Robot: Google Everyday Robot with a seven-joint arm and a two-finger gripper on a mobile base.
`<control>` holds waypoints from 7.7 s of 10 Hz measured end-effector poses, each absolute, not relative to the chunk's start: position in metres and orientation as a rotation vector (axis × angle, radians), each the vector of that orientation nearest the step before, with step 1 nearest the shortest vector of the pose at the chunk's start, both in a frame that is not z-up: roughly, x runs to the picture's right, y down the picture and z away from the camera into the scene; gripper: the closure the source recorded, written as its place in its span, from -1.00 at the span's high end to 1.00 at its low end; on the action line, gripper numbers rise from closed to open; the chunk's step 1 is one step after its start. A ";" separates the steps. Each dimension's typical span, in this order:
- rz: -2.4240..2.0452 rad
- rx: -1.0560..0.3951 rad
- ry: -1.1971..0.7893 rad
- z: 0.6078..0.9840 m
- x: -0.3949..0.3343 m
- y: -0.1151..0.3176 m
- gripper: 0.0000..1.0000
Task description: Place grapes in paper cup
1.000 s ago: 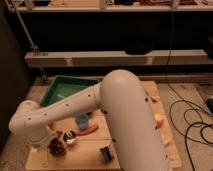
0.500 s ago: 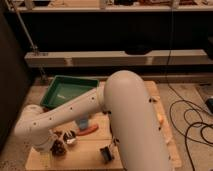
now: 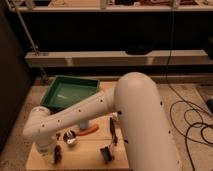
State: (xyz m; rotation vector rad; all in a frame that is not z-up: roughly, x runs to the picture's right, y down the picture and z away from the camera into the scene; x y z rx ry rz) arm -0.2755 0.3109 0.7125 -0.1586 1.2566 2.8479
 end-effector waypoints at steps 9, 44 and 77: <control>2.923 -0.176 1.226 0.655 -0.275 0.241 -1.00; 3.308 -0.367 1.330 0.648 0.006 -0.132 -1.00; 3.401 0.040 1.443 0.635 0.077 -0.033 -1.00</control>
